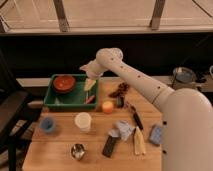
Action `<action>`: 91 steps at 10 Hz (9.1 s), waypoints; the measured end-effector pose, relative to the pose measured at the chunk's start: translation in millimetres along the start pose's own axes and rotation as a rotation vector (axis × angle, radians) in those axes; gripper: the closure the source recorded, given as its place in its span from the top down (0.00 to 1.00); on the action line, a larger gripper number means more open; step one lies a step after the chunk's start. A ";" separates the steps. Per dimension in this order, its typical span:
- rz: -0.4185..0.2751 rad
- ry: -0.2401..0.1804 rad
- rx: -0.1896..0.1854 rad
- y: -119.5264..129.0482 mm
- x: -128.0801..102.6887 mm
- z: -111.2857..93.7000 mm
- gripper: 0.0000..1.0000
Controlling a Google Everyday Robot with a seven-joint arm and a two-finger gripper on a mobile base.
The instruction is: Stack cups into tray
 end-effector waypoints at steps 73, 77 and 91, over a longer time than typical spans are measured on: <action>-0.426 -0.213 -0.383 161.1 -200.8 112.8 0.51; -0.413 -0.240 -0.400 174.5 -207.7 120.5 0.65; -0.410 -0.266 -0.392 180.8 -217.8 126.4 0.65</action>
